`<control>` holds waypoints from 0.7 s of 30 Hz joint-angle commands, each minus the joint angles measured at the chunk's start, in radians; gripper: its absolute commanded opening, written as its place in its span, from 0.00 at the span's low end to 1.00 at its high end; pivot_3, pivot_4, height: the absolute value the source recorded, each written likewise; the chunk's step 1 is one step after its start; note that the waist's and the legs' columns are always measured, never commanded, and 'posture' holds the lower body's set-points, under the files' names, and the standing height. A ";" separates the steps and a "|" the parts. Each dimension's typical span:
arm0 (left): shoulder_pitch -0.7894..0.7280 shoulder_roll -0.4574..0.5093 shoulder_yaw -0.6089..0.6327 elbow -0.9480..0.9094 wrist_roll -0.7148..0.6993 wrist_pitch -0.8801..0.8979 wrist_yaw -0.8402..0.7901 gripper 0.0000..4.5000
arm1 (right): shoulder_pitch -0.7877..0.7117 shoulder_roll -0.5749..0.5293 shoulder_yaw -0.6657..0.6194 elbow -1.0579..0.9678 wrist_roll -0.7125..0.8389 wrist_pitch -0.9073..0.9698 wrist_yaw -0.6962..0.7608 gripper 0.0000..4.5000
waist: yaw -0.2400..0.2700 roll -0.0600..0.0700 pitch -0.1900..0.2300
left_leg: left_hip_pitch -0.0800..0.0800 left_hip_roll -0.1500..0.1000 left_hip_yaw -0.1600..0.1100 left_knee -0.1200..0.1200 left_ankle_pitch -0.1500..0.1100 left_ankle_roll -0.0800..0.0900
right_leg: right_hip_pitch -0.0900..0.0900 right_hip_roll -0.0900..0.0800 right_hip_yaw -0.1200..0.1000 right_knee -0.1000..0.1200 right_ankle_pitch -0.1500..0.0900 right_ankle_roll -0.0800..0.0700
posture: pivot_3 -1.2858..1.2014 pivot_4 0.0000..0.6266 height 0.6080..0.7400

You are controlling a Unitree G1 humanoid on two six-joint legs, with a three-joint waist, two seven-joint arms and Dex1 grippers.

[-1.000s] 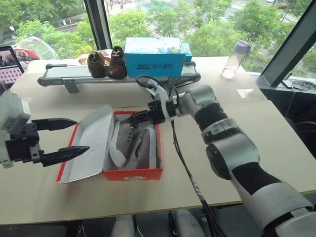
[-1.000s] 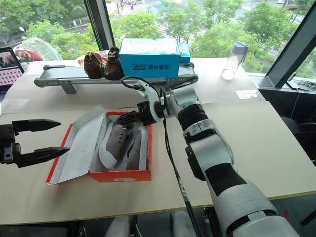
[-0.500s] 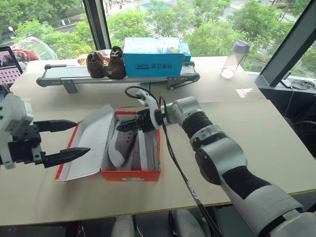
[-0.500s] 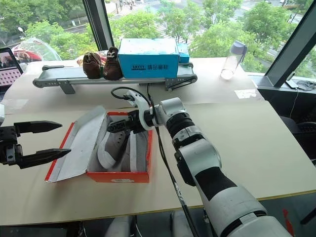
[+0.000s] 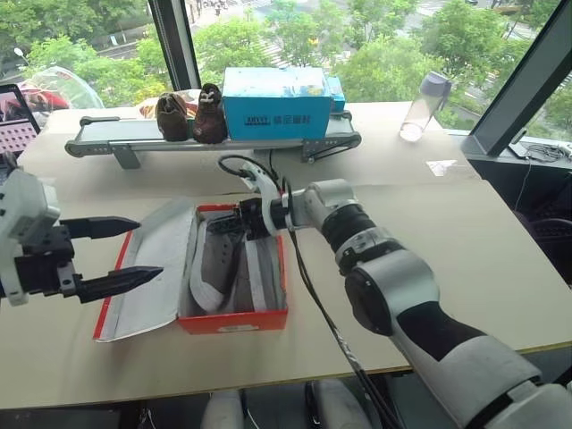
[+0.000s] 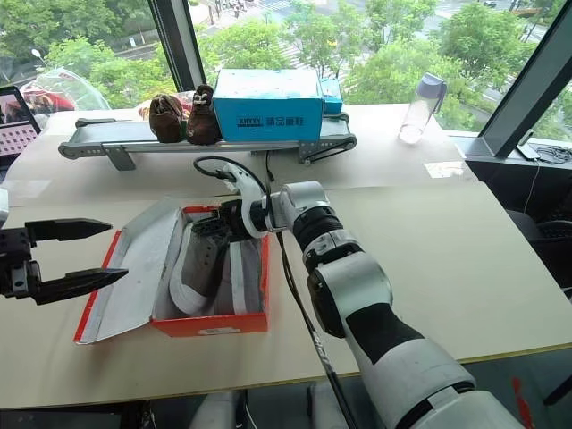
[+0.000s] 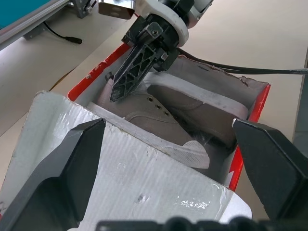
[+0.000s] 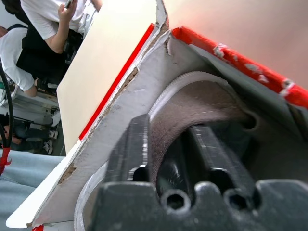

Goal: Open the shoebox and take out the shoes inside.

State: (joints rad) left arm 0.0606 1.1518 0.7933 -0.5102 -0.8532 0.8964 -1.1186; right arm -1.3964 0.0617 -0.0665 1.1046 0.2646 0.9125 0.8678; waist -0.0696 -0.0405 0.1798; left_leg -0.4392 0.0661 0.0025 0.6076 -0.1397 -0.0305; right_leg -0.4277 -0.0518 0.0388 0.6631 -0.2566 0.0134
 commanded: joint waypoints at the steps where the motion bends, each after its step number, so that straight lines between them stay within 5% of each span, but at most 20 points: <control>1: -0.029 0.023 -0.026 0.018 0.016 -0.037 -0.009 1.00 | -0.044 -0.050 -0.065 -0.188 0.092 0.145 -0.016 0.00 | 0.000 0.000 0.000 | 0.000 0.000 0.000 0.000 0.000 0.000 | 0.000 0.000 0.000 0.000 0.000 0.000 | 0.52 0.24 1.00; 13: -0.195 0.047 -0.251 0.130 0.051 -0.134 -0.052 1.00 | -0.025 -0.195 -0.409 -0.695 0.333 0.595 -0.290 0.00 | 0.016 0.000 0.000 | -0.002 0.000 0.000 0.001 0.000 0.000 | -0.001 0.000 0.000 0.000 0.000 0.000 | 0.52 0.24 1.00; 21: -0.358 0.033 -0.373 0.214 0.044 -0.167 -0.095 1.00 | 0.078 -0.645 -0.162 -0.924 0.293 0.476 -0.150 0.00 | 0.034 0.000 0.000 | -0.005 -0.001 0.000 0.000 0.000 0.000 | -0.003 -0.001 0.000 -0.002 0.000 0.000 | 0.52 0.24 1.00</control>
State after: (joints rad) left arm -0.2519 1.1787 0.4274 -0.3041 -0.7997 0.7563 -1.1982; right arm -1.3449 -0.4978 -0.2933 0.2461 0.5703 1.4707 0.6461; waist -0.0355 -0.0403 0.1800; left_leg -0.4443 0.0648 0.0029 0.6080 -0.1397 -0.0304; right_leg -0.4305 -0.0525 0.0389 0.6608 -0.2569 0.0140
